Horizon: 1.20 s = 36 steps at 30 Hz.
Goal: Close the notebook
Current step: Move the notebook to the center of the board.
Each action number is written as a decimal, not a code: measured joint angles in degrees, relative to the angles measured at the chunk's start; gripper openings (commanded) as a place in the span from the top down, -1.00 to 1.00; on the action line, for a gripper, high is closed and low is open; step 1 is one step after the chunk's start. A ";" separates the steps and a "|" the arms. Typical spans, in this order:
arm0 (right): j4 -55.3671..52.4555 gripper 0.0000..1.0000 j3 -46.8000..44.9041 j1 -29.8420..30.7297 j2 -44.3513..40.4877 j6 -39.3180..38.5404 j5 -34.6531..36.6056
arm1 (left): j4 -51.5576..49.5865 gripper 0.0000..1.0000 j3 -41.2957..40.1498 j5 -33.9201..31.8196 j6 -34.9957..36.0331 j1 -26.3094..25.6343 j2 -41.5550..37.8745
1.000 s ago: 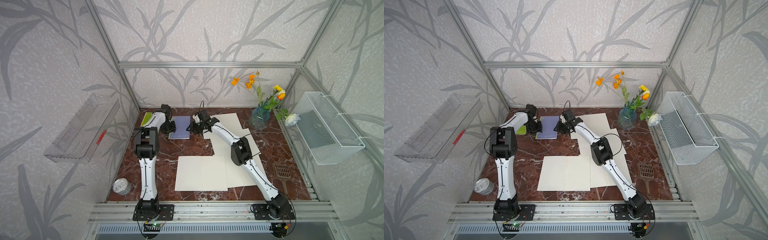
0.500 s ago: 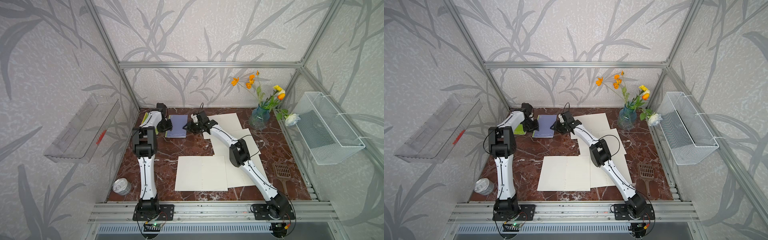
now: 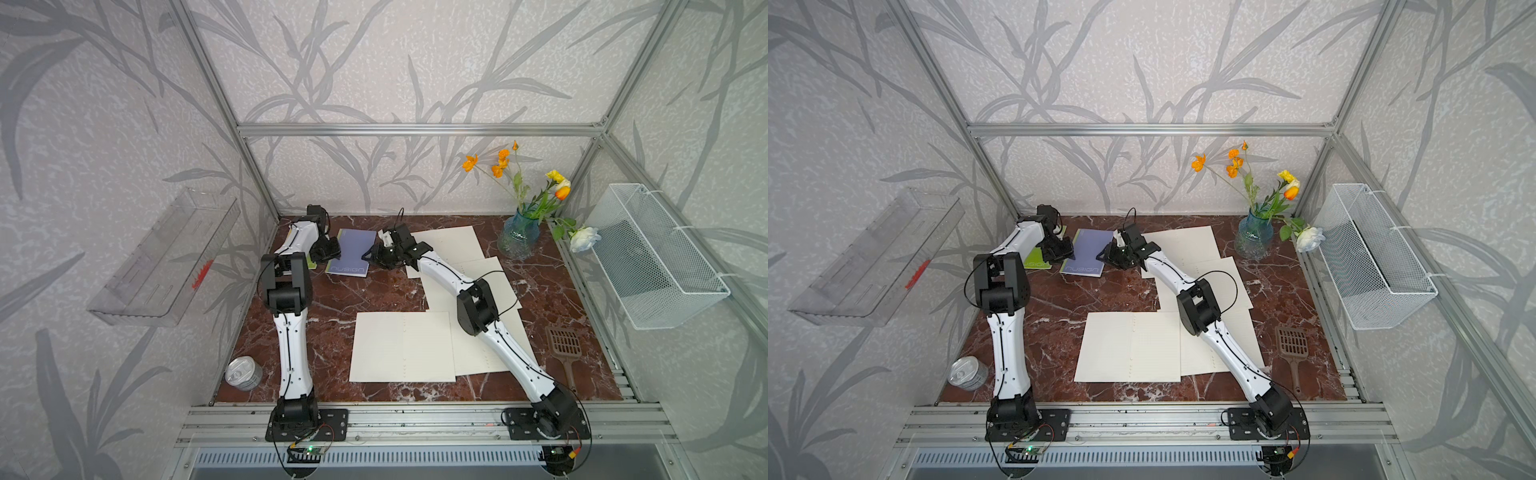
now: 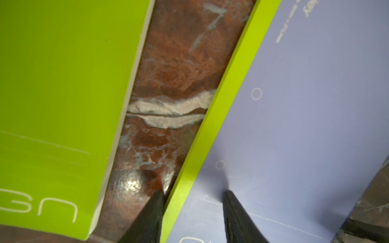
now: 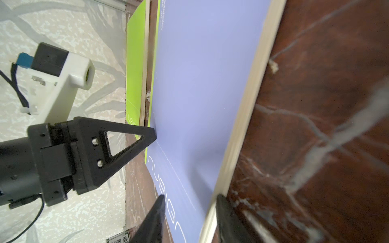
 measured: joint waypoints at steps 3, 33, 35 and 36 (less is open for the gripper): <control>0.31 0.18 -3.19 -0.04 -1.97 -1.60 -0.17 | -0.09 0.02 -1.18 0.39 0.00 0.00 -0.85; -12.07 0.16 -50.45 -0.13 -46.42 -24.70 9.18 | 12.63 -0.12 -54.88 -0.42 -14.91 -8.28 -51.91; -11.02 0.16 -61.29 0.04 -53.33 -24.65 11.17 | 13.33 -0.14 -59.52 -2.23 -18.01 -12.76 -57.70; -10.58 0.16 -65.42 0.11 -55.91 -24.68 12.07 | 13.53 -0.15 -61.35 -2.78 -19.08 -14.51 -60.22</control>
